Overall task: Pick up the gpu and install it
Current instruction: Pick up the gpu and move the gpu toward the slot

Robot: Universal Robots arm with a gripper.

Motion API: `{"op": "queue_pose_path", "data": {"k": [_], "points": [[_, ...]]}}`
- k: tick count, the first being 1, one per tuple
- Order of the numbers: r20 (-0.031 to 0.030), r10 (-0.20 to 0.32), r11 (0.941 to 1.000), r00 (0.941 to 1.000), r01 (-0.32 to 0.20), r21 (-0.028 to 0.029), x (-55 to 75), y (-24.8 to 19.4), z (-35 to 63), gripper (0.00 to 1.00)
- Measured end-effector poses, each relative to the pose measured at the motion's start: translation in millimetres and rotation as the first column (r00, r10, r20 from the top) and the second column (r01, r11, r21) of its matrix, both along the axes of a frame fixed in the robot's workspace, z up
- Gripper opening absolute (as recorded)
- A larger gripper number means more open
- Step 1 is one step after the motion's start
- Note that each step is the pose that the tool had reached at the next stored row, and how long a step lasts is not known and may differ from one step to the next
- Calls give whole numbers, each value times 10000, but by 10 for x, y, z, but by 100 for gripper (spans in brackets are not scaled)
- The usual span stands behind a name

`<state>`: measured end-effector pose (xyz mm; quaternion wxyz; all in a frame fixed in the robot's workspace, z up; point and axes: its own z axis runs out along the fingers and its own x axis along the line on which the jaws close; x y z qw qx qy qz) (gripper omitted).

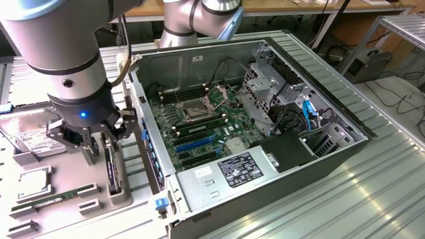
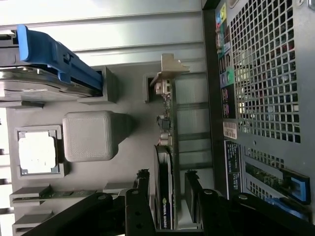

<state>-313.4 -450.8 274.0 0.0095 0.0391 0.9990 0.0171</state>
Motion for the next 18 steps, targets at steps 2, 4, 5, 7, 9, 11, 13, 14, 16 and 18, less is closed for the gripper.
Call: {"op": "queue_pose_path", "data": {"k": [2, 4, 5, 7, 9, 11, 13, 14, 16, 18], "points": [[2, 0, 10000, 10000, 0, 1, 0, 0, -36, 42], [1, 0, 10000, 10000, 0, 1, -1, 0, -73, 42], [2, -2, 10000, 10000, 2, 1, -1, 0, -92, 42], [2, -12, 10000, 10000, 12, 2, -4, 0, -128, 42], [2, -36, 10000, 10000, 36, 1, -8, 0, -164, 42], [1, -90, 10000, 10000, 90, 0, -16, 0, -205, 42], [-1, -158, 9999, 9999, 158, 1, -25, 0, -237, 42], [-5, -190, 9998, 9998, 190, 0, -28, 0, -250, 42], [-16, -218, 9998, 9998, 218, 0, -30, 0, -265, 42], [-25, -227, 9997, 9997, 227, -1, -31, 0, -274, 42]]}}
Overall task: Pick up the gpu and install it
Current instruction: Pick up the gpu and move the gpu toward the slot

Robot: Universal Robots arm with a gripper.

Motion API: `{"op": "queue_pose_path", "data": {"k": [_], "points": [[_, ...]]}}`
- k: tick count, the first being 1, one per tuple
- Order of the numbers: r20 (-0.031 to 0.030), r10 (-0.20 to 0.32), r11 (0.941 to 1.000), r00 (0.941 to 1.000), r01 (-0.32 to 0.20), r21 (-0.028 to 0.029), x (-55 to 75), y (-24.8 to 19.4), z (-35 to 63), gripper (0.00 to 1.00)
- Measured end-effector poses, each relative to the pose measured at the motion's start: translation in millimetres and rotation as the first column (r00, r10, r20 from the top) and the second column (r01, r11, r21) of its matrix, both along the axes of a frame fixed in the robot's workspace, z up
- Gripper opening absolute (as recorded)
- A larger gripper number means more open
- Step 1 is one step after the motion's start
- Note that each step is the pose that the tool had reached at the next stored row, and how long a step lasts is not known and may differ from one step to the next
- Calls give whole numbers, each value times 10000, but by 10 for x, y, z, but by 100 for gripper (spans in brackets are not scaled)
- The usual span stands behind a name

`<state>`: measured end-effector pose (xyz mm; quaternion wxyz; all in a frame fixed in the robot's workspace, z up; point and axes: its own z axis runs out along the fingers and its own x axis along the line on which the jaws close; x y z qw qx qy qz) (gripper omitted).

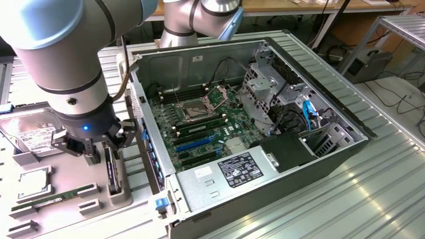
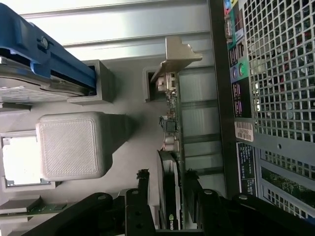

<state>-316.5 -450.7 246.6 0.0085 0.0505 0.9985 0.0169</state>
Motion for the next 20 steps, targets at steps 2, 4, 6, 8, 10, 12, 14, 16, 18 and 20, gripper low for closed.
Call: {"op": "queue_pose_path", "data": {"k": [2, 4, 6, 8, 10, 12, 14, 16, 18, 20], "points": [[-2, -1, 10000, 10000, 1, 0, 0, 0, -5, 42], [-1, -1, 10000, 10000, 1, 1, 0, 0, -10, 42], [-1, -1, 10000, 10000, 1, 1, 0, 0, -17, 42], [-3, 0, 10000, 10000, 0, 1, -2, 0, -24, 42], [-3, -1, 10000, 10000, 1, 0, -2, 0, -27, 42], [-2, 0, 10000, 10000, 0, 1, -2, 0, -30, 42], [-2, 0, 10000, 10000, 0, 1, -2, 0, -31, 41], [-2, 0, 10000, 10000, 0, 1, -2, 0, -32, 34], [-2, 115, 9999, 9999, -115, 1, -4, 0, -32, 27], [-3, 605, 9982, 9982, -605, 1, -4, 0, -32, 26]]}}
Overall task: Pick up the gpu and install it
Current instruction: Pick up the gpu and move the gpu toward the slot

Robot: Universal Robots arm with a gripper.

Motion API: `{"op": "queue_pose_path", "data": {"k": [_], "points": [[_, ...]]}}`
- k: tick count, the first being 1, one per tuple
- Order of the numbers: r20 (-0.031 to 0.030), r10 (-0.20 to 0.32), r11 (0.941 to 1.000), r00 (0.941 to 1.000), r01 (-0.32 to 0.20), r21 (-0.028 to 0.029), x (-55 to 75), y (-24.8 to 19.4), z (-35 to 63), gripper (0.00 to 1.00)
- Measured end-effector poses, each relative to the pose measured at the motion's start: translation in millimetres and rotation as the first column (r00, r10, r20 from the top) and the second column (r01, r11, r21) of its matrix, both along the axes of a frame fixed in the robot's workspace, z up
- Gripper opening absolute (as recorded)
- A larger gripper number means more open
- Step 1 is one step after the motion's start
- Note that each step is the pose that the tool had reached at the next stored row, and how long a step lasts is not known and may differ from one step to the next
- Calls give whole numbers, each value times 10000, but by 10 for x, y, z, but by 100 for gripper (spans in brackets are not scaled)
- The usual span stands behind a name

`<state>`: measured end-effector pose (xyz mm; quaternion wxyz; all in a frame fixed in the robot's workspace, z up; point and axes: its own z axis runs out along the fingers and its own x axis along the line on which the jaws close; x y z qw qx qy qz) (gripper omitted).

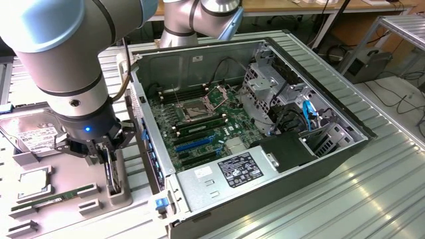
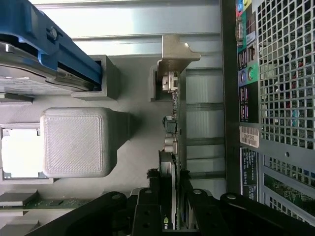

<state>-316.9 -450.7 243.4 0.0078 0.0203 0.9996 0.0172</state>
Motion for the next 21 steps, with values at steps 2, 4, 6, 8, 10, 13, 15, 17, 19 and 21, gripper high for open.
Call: {"op": "queue_pose_path", "data": {"k": [2, 4, 6, 8, 10, 13, 15, 17, 19, 21], "points": [[0, 0, 10000, 10000, 0, 0, 0, 0, 0, 26], [0, 1, 10000, 10000, -1, 0, 0, 0, 0, 26], [3, 1, 10000, 10000, -1, 2, 0, 0, 0, 26], [1, 1, 10000, 10000, -1, 0, 0, 0, 9, 26], [0, 1, 10000, 10000, -1, 0, 0, 0, 27, 26], [1, 2, 10000, 10000, -2, 1, 0, 0, 74, 26], [1, 2, 10000, 10000, -2, 0, 0, 0, 118, 26], [0, 2, 10000, 10000, -2, 0, 0, 0, 169, 26], [0, 2, 10000, 10000, -2, 0, 0, 0, 230, 26], [1, 2, 10000, 10000, -2, 0, 0, 0, 302, 26]]}}
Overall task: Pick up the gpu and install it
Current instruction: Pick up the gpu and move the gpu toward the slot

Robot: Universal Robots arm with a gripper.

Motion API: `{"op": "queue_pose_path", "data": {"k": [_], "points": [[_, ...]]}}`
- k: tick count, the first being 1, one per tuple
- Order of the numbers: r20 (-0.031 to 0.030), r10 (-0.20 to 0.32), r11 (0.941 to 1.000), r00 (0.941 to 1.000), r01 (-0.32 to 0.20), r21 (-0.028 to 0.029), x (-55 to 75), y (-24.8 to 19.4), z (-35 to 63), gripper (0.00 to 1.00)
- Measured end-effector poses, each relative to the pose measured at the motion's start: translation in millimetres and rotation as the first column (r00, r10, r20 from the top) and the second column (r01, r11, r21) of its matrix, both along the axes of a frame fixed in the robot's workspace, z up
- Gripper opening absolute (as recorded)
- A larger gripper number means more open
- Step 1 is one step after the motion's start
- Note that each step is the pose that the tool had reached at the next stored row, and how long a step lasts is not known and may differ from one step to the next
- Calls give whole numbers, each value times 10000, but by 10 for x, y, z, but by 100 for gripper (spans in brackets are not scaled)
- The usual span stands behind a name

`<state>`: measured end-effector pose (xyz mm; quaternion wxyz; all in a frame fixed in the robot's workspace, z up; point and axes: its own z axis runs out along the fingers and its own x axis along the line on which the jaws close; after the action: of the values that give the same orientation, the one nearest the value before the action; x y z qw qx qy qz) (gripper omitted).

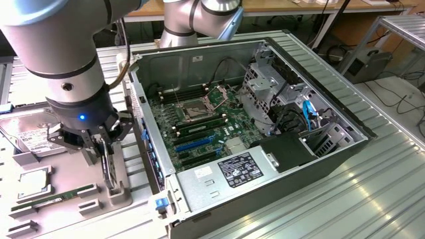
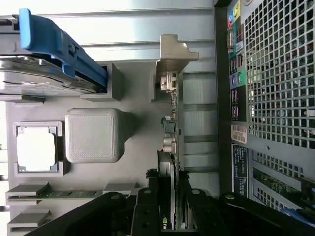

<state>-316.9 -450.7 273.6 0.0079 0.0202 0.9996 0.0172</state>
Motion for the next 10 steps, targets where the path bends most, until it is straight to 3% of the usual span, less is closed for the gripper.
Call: {"op": "queue_pose_path", "data": {"k": [5, 6, 10], "points": [[0, 0, 10000, 10000, 0, 0, 0, 0, 224, 26], [-1, 0, 10000, 10000, 0, 0, 0, 0, 325, 26], [0, 0, 10000, 10000, 0, 0, 1, 0, 558, 26]]}}
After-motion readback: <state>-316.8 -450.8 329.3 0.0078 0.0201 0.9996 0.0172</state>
